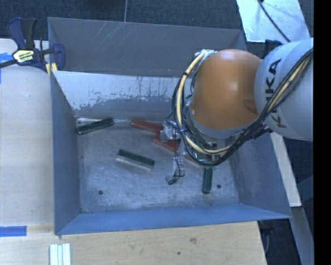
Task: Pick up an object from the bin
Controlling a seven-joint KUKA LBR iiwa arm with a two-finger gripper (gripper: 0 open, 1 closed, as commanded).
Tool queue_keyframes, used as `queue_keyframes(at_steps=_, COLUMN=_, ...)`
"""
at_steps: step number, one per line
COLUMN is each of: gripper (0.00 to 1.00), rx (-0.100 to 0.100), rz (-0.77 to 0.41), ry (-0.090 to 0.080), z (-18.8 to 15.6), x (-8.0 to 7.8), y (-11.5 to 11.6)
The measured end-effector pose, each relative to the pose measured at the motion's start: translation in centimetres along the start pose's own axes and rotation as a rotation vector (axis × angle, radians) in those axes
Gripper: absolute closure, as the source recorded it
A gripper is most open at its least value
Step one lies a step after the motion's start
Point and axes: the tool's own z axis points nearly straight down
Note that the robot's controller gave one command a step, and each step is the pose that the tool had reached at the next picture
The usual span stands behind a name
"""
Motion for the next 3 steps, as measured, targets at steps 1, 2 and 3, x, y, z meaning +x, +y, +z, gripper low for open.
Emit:
queue_keyframes(at_steps=1, gripper=0.00, rx=0.000, rz=0.022, ry=0.000, z=12.4, x=-2.2, y=1.6)
queue_keyframes(at_steps=2, gripper=1.00, rx=-0.001, rz=0.026, ry=-0.008, z=11.9, x=-2.4, y=1.6)
queue_keyframes(at_steps=3, gripper=1.00, rx=-0.001, rz=-0.018, ry=-0.017, z=-5.2, x=-1.6, y=2.0)
